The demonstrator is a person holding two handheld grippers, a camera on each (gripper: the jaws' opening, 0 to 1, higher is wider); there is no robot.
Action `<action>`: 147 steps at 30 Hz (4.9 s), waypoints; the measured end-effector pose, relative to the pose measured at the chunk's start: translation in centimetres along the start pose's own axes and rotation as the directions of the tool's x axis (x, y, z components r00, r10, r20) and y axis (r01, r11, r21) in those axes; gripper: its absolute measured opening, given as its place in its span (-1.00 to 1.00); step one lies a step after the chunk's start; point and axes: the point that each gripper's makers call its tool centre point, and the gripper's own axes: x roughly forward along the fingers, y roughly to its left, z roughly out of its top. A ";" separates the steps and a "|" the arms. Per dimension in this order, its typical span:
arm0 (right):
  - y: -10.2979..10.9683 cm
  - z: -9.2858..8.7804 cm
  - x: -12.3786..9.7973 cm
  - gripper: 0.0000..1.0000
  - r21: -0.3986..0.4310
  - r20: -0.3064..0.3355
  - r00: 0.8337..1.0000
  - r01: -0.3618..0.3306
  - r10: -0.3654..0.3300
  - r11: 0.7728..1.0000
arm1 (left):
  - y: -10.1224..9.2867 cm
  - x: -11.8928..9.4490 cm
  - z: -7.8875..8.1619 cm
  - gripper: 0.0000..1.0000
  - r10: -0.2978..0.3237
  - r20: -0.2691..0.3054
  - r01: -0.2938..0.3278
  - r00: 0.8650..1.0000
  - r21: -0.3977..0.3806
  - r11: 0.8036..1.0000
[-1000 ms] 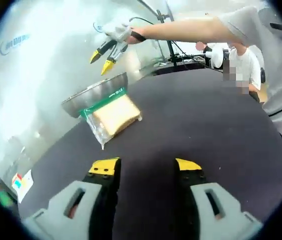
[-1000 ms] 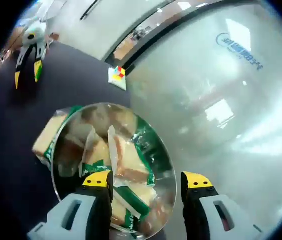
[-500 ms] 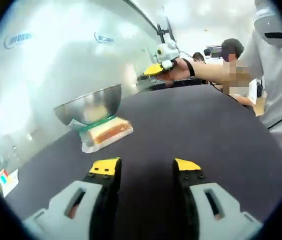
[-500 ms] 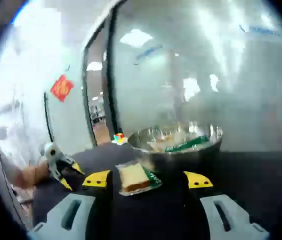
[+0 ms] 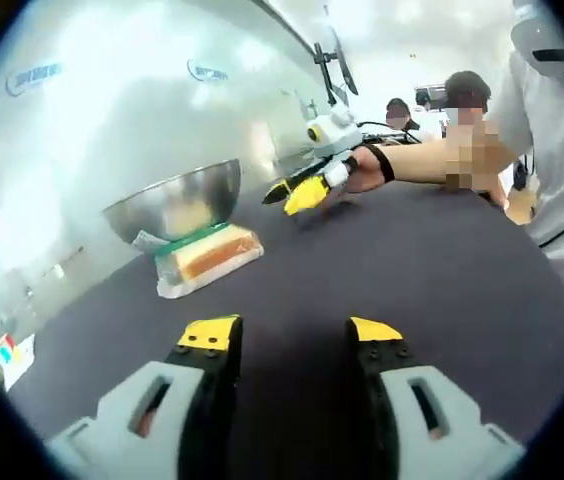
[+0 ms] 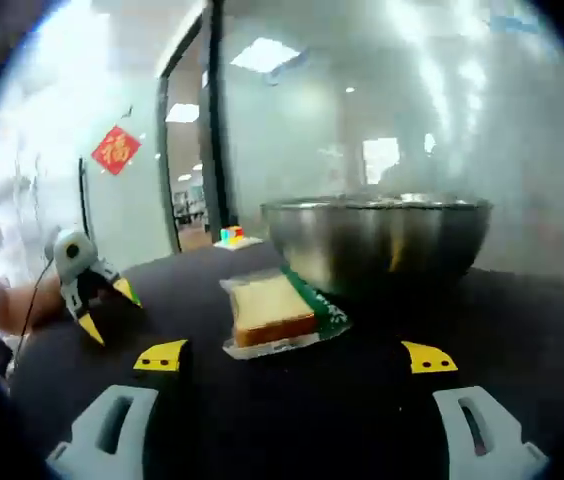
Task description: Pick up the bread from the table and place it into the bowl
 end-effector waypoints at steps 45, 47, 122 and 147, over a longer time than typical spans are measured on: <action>7.0 -0.8 -4.4 0.16 -0.216 0.026 0.996 -0.072 0.080 0.974 | 11.7 3.4 0.8 0.68 0.272 -0.243 -0.364 0.931 -0.660 0.657; 6.5 -1.3 -5.4 0.14 -0.202 0.045 0.996 -0.060 0.071 0.978 | 12.5 4.1 1.4 0.68 0.286 -0.265 -0.382 0.921 -0.763 0.522; 6.5 2.4 -9.6 -0.10 -0.320 0.186 0.983 0.054 0.007 0.946 | 8.8 7.8 -1.5 -0.02 0.036 -0.810 -0.556 0.586 -0.369 0.745; 6.1 1.8 -9.3 -0.14 -0.307 0.168 0.986 0.056 -0.004 0.950 | 22.4 18.2 17.5 0.12 0.295 -0.544 -0.527 0.785 -0.337 0.780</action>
